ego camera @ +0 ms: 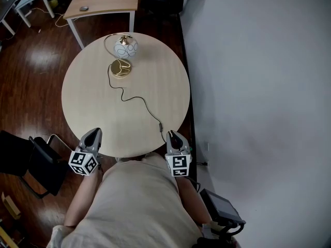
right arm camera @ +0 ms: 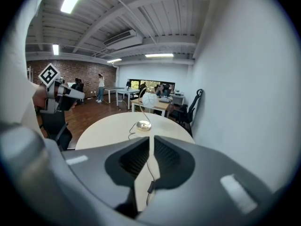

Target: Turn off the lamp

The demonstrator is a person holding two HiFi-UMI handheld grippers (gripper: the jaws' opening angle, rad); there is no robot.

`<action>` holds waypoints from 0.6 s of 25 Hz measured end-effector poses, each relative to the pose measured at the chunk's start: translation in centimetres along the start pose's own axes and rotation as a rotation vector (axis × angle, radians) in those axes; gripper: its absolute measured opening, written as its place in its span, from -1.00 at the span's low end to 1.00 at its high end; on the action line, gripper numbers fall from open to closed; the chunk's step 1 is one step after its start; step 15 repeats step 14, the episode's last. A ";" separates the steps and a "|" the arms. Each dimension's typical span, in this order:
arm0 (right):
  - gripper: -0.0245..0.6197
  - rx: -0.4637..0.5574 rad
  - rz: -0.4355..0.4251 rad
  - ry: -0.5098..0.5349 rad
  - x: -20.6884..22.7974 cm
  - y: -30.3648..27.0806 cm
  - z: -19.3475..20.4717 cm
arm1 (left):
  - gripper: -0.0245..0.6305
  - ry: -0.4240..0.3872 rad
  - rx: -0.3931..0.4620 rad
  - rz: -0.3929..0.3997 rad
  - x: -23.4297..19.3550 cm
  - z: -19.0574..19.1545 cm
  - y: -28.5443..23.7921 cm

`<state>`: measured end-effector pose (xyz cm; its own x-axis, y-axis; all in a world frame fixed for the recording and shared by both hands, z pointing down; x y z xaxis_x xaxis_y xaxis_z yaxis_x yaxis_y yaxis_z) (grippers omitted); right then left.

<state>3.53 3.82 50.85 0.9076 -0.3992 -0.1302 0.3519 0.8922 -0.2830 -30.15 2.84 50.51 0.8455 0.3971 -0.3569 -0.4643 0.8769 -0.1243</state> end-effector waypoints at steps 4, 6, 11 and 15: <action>-0.85 0.000 0.000 -0.007 0.2 -0.5 0.0 | -0.92 0.005 -0.006 0.007 0.4 0.0 -0.4; -0.85 -0.002 0.000 -0.009 0.3 -0.7 0.1 | -0.92 0.006 -0.006 0.011 0.6 0.0 -0.6; -0.85 -0.008 -0.001 -0.012 0.7 -0.9 0.4 | -0.92 -0.002 -0.024 0.019 1.1 0.1 -0.9; -0.85 -0.016 -0.005 -0.009 1.2 -1.2 0.5 | -0.92 0.002 -0.028 0.015 1.3 0.0 -1.4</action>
Point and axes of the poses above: the fingertips, and each gripper's own axes: y backward along the fingers, x to its right, z out of its underside, the point moved 4 cm from there along y, backward along the fingers, and after that the axes turned 12 degrees about x, right-handed, at the moved point
